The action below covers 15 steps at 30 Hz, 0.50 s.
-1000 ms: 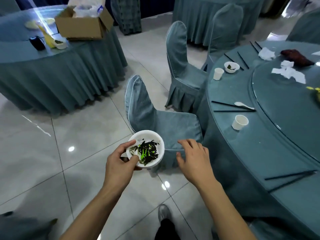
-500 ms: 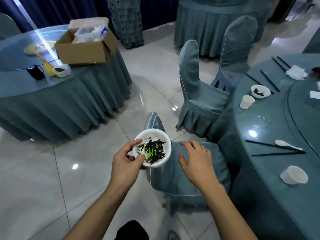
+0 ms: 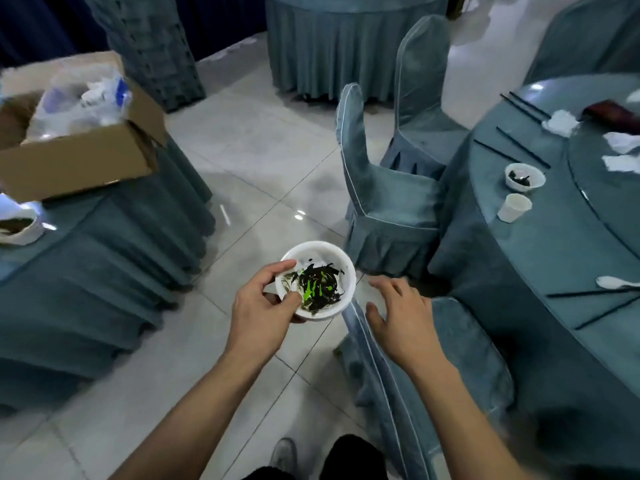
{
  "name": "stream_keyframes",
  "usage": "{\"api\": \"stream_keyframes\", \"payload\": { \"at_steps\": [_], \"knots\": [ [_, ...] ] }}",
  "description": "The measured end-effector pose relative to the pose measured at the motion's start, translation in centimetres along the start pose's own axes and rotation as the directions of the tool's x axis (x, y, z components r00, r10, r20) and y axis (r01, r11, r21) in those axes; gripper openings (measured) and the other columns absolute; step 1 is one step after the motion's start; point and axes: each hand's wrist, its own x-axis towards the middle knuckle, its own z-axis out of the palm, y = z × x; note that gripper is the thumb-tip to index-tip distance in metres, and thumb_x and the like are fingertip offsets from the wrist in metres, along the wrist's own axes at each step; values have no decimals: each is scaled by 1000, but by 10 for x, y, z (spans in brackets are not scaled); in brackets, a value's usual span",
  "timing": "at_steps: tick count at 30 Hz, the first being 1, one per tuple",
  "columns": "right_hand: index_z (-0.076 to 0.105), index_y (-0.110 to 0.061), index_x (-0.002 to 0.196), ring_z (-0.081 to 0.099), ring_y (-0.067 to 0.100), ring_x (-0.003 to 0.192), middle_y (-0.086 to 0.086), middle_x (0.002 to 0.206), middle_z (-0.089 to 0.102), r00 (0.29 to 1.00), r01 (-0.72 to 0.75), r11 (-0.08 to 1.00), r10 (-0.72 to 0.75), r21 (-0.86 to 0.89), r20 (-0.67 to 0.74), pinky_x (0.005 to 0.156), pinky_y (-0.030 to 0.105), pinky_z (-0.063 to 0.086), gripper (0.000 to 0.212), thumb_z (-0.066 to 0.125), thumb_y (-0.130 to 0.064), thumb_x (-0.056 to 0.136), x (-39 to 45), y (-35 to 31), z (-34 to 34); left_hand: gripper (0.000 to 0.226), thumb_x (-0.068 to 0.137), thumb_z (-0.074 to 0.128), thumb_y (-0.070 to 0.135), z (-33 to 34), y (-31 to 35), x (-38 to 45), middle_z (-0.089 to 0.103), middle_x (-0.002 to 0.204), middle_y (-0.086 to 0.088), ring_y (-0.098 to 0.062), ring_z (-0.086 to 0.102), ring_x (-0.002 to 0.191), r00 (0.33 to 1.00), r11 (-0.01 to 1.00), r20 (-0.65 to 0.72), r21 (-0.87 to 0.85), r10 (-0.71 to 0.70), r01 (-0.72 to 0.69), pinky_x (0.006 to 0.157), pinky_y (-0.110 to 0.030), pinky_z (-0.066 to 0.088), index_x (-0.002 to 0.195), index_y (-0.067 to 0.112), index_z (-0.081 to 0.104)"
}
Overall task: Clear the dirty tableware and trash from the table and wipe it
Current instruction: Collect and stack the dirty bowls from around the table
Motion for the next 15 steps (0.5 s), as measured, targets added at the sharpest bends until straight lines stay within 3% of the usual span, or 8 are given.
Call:
{"api": "stream_keyframes", "payload": {
  "at_steps": [3,5,9,15],
  "knots": [
    [54,-29,134,53,25,117,-2,133,54,996,-83,996,83,-7,-29,98,42,36,40,56,-36,95,23,-14,4,51,85,65,-5,-2,10,44,75,97,-12,-23,76,70,995,1000,96,-3,28,-28,64,-32,62,115,35,71],
    [54,-30,134,53,25,117,-2,132,54,989,-139,990,139,-4,-48,98,42,36,40,55,-36,95,44,-16,7,50,85,64,-7,6,17,75,75,95,-12,-24,76,70,986,1000,162,-8,31,-30,64,-34,63,114,33,71],
    [54,-32,133,53,24,116,-2,131,53,966,-241,970,242,21,-95,97,42,37,39,55,-38,95,94,-6,14,49,86,63,-8,35,29,139,74,92,-14,-26,76,71,965,998,255,17,53,-59,58,-25,59,114,31,72],
    [55,-33,131,52,21,117,-4,130,53,903,-396,912,408,108,-134,97,40,37,37,53,-40,95,167,23,10,51,84,64,-6,97,70,220,74,84,-10,-21,74,68,913,983,395,96,107,-157,63,-30,62,112,35,73]
  ]
}}
